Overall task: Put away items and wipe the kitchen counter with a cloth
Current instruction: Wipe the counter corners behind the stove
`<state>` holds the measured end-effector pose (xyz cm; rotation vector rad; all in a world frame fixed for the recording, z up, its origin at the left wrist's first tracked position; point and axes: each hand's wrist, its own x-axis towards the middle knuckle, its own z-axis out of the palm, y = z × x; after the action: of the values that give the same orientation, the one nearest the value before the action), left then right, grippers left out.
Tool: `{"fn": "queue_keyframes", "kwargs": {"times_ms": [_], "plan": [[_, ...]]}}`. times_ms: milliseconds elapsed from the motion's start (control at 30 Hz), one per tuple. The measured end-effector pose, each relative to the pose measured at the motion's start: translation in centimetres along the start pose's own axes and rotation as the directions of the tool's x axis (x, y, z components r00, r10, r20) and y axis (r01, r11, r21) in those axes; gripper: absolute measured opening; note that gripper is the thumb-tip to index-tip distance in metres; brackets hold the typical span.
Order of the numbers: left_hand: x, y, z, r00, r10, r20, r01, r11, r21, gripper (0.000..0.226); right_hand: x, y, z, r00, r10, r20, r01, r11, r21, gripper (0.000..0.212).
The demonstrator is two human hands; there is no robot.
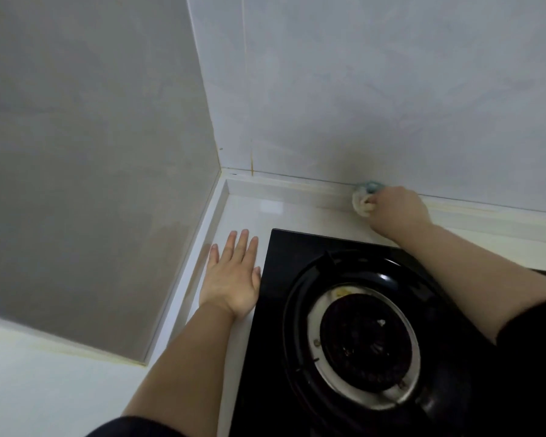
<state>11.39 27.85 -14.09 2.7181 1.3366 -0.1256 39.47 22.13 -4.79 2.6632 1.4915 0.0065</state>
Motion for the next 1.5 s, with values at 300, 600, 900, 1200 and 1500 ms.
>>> {"fn": "queue_keyframes", "kwargs": {"times_ms": [300,600,900,1200,1500], "plan": [[0.3,-0.1,0.1,1.0,-0.008,-0.002,0.008,1.0,-0.002,0.06,3.2,-12.5,1.9,0.858,-0.458,0.233,0.284,0.801,0.527,0.056],[0.2,0.0,-0.2,1.0,-0.002,0.015,0.001,1.0,0.018,0.06,1.7,1.0,3.2,0.954,-0.183,0.237,0.086,0.925,0.369,0.022],[0.4,-0.1,0.0,1.0,0.001,0.005,-0.001,1.0,0.006,0.06,2.4,-10.6,2.0,0.864,-0.411,0.291,0.248,0.85,0.465,0.039],[0.2,0.0,-0.1,1.0,-0.004,0.019,0.003,1.0,0.016,0.06,1.6,-2.8,1.6,0.882,-0.254,0.397,0.093,0.919,0.382,0.026],[0.4,0.0,0.0,1.0,-0.006,0.005,0.006,1.0,0.009,0.06,2.0,-11.2,2.2,0.833,-0.48,0.275,0.396,0.865,0.308,0.034]]}}
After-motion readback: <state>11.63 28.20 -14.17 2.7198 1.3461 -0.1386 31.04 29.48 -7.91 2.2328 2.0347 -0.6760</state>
